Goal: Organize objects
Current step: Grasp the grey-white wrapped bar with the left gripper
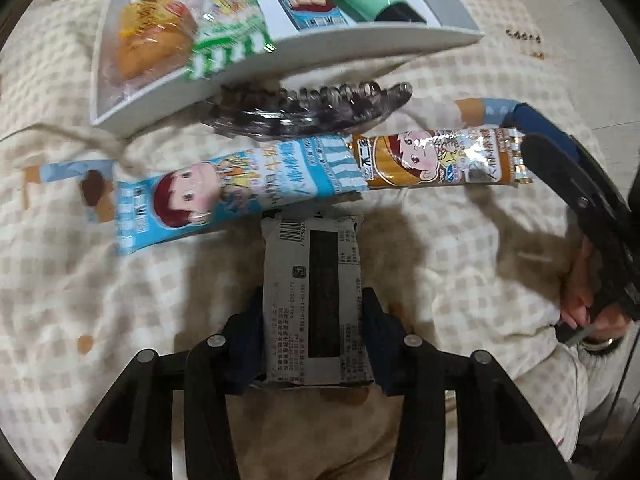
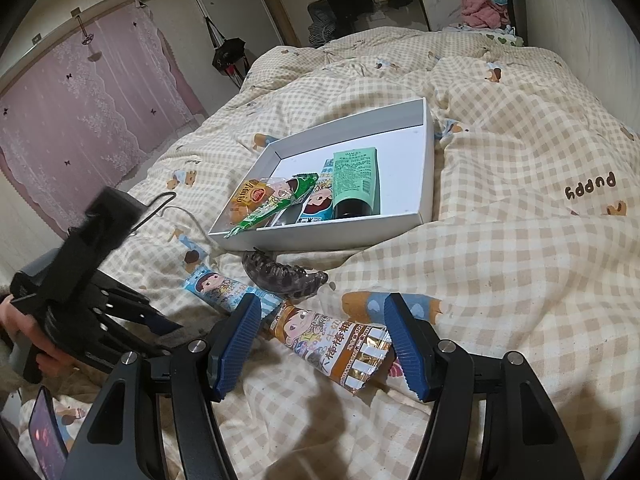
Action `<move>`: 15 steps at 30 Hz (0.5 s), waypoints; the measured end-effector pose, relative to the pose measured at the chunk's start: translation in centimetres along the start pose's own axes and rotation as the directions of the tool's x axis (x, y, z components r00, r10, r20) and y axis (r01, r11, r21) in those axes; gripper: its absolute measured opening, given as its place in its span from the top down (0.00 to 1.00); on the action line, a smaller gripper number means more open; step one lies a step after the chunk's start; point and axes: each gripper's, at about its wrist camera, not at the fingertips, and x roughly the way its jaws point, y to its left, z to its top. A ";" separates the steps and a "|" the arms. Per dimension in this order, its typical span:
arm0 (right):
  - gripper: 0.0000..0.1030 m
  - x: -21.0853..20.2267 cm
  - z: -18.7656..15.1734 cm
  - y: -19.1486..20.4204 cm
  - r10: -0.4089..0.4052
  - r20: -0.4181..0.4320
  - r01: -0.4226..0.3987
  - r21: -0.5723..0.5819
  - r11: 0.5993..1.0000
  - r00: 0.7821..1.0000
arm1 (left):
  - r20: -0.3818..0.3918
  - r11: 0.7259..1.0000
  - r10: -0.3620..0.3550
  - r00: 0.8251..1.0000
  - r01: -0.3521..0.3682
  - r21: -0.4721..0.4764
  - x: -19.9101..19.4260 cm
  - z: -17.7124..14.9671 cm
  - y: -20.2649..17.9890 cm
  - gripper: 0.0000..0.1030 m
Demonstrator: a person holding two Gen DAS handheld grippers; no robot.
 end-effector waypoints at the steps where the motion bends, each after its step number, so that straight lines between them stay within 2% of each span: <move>1: 0.37 0.0 0.0 0.0 0.000 -0.001 0.000 0.000 1.000 1.000 | 0.013 1.000 -0.003 1.000 0.003 0.002 -0.5 -0.3 0.3 0.54; 5: 0.37 0.1 -0.1 -0.1 -0.001 -0.007 0.001 0.003 1.000 1.000 | 0.069 1.000 -0.018 0.997 0.018 -0.005 -3.1 -2.2 2.2 0.53; 10: 0.37 0.3 0.0 -0.2 -0.004 -0.013 0.004 0.003 1.000 1.000 | 0.126 1.000 0.009 0.992 -0.011 0.017 -5.9 -4.4 3.8 0.53; 13: 0.37 0.4 -0.1 -0.2 -0.004 -0.018 0.004 0.004 1.000 1.000 | 0.137 0.995 0.077 0.988 -0.084 0.049 -6.3 -5.7 3.8 0.53; 15: 0.37 0.5 -0.1 -0.3 -0.006 -0.021 0.006 0.005 1.000 1.000 | 0.130 0.990 0.119 0.984 -0.127 0.061 -4.3 -5.6 2.9 0.53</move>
